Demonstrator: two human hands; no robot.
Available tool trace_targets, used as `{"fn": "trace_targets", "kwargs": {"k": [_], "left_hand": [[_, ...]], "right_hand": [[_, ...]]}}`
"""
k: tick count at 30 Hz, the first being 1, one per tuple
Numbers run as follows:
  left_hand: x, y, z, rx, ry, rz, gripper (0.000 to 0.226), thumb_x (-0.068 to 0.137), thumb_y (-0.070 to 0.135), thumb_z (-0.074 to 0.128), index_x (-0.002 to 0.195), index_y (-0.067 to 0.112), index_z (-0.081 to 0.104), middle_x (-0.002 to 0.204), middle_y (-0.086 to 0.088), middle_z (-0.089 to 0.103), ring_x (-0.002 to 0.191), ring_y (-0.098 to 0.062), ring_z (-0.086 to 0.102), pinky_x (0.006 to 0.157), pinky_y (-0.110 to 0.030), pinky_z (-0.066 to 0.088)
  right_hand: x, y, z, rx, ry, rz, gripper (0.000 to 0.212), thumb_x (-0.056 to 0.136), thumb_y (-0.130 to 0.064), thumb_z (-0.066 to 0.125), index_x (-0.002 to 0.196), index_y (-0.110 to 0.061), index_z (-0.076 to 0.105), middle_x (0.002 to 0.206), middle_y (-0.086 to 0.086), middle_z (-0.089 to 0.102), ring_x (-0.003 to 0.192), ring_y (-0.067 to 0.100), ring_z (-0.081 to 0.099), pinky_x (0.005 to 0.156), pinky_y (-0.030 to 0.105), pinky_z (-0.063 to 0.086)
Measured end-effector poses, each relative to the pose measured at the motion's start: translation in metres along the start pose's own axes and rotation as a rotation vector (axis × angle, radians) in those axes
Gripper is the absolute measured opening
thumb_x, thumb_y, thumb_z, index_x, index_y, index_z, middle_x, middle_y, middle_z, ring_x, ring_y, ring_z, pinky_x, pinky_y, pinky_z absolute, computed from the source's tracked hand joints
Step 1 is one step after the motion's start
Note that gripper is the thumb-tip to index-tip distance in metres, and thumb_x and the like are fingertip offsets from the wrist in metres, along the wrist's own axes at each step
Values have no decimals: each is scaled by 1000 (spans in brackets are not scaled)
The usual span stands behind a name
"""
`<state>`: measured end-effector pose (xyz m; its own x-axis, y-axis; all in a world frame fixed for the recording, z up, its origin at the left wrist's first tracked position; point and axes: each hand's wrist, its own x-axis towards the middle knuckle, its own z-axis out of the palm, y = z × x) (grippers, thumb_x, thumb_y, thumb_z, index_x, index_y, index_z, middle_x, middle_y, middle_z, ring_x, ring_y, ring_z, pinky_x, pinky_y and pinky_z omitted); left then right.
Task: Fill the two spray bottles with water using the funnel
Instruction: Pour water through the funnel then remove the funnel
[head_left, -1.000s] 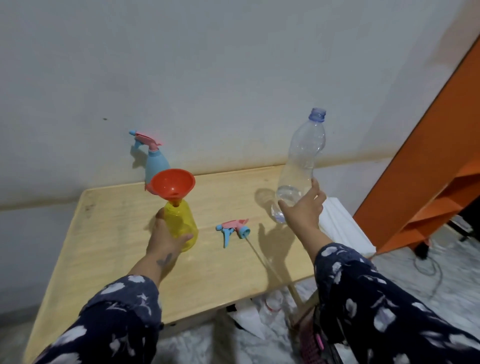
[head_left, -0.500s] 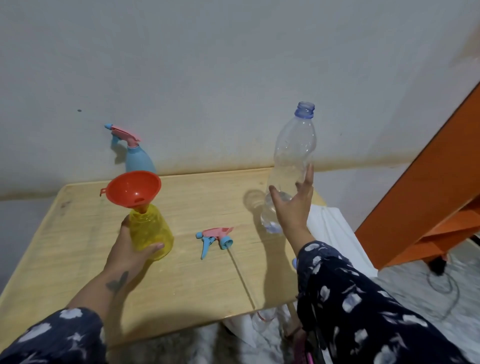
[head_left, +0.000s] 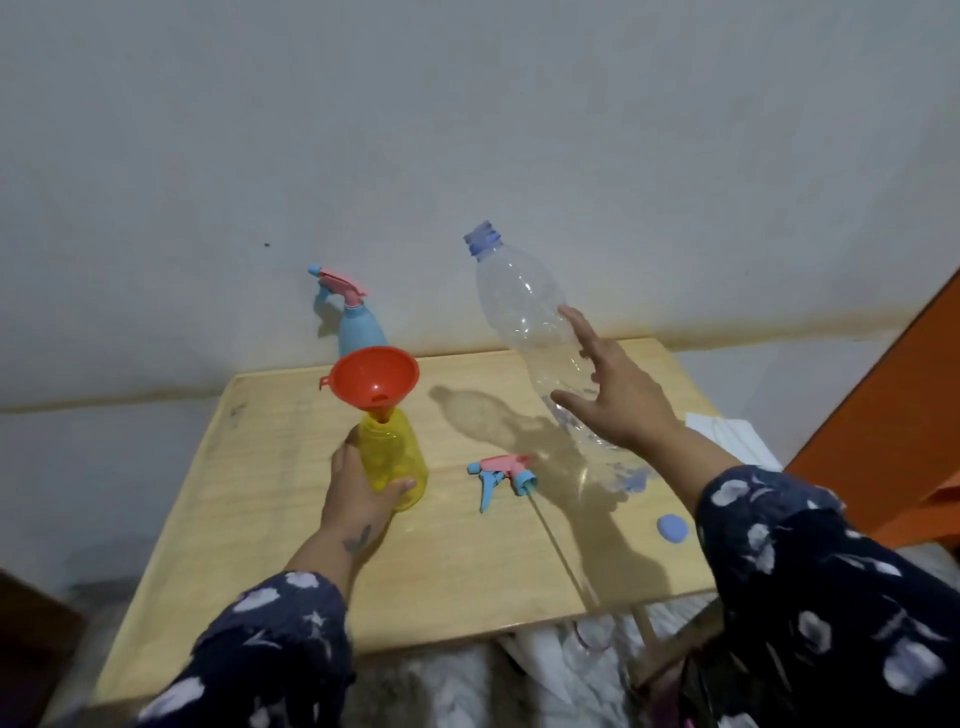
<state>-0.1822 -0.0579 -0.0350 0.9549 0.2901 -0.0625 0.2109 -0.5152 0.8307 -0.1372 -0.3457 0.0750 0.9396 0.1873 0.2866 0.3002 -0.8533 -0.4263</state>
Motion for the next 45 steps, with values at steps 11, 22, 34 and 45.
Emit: {"fn": "trace_targets", "kwargs": {"k": [11, 22, 34, 45], "left_hand": [[-2, 2, -5, 79, 10, 13, 92, 74, 26, 82, 147, 15, 28, 148, -11, 33, 126, -34, 47, 100, -41, 39], [2, 1, -5, 87, -27, -33, 96, 74, 31, 82, 149, 21, 22, 151, -6, 28, 129, -35, 43, 105, -46, 39], [2, -1, -5, 111, -40, -45, 93, 76, 32, 79, 148, 22, 21, 150, -4, 28, 127, -35, 45, 102, -49, 42], [3, 1, -5, 137, -41, -67, 95, 75, 34, 80, 148, 20, 21, 150, -5, 28, 126, -35, 46, 101, -50, 43]], "right_hand": [[-33, -43, -29, -353, -213, -105, 95, 85, -34, 61, 133, -67, -14, 109, 3, 48, 84, 26, 57, 63, 35, 49], [-38, -45, -47, -621, -126, -196, 95, 88, -31, 61, 131, -68, -16, 126, 4, 46, 99, 28, 55, 75, 38, 50], [-25, -48, -55, -726, -76, -235, 96, 90, -24, 55, 130, -67, -21, 126, 3, 43, 96, 26, 51, 79, 40, 46], [-14, -53, -63, -818, -47, -263, 96, 89, -12, 46, 129, -65, -23, 124, 3, 44, 91, 24, 47, 71, 35, 35]]}}
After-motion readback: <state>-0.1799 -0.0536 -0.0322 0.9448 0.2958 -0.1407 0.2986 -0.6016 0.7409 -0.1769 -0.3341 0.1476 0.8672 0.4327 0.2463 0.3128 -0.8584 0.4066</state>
